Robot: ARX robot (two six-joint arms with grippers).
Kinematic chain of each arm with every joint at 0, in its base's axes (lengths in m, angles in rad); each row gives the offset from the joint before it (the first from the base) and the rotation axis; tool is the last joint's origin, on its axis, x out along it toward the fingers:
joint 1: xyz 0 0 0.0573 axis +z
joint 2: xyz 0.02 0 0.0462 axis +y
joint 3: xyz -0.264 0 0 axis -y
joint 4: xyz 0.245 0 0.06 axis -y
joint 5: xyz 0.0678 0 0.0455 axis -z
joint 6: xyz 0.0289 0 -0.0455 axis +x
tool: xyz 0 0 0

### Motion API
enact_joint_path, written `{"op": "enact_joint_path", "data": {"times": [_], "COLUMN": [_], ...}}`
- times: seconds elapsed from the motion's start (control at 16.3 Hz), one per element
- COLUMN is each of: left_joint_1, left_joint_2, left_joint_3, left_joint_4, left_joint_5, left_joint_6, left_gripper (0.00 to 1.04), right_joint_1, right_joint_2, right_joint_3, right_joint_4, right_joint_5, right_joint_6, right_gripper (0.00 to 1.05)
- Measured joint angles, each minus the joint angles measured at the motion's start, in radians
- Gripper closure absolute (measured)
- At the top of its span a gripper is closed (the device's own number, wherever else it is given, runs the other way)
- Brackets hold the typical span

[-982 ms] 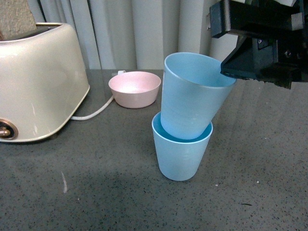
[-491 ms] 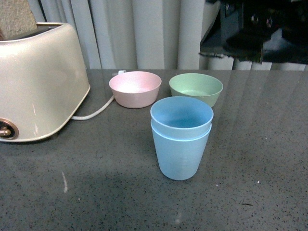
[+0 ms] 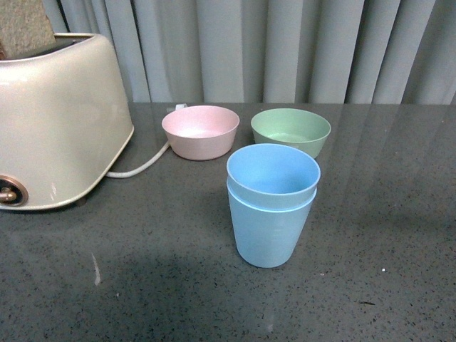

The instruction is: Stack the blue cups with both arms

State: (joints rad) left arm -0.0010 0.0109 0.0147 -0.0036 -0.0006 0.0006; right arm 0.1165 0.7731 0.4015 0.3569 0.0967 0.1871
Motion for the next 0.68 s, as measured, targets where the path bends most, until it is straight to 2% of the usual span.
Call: {"op": "enact_joint_path", "data": {"times": [0.06,0.12,0.18,0.37,0.43,0.68], "left_joint_1": [0.000,0.000,0.000,0.000,0.000,0.000], "left_joint_2": [0.000,0.000,0.000,0.000,0.000,0.000], "left_joint_3": [0.000,0.000,0.000,0.000,0.000,0.000], "left_joint_4": [0.000,0.000,0.000,0.000,0.000,0.000], "left_joint_5": [0.000,0.000,0.000,0.000,0.000,0.000], "left_joint_6": [0.000,0.000,0.000,0.000,0.000,0.000], "left_gripper": [0.07,0.07,0.07,0.07,0.07,0.07], "right_joint_1": [-0.021,-0.100,-0.127,-0.117,-0.117,-0.117], "right_joint_2": [-0.114,-0.226,-0.277,-0.347,-0.369,-0.450], "right_joint_3": [-0.085,-0.169,-0.201,-0.264,-0.283,-0.327], "right_joint_4": [-0.048,-0.077,-0.072,-0.073,-0.079,-0.110], "right_joint_5": [-0.014,-0.079,-0.077,-0.098,-0.098,-0.097], "right_joint_6": [-0.070,-0.121,-0.143,-0.167,-0.175,-0.178], "right_gripper": [0.37,0.50,0.63,0.99,1.03,1.03]}}
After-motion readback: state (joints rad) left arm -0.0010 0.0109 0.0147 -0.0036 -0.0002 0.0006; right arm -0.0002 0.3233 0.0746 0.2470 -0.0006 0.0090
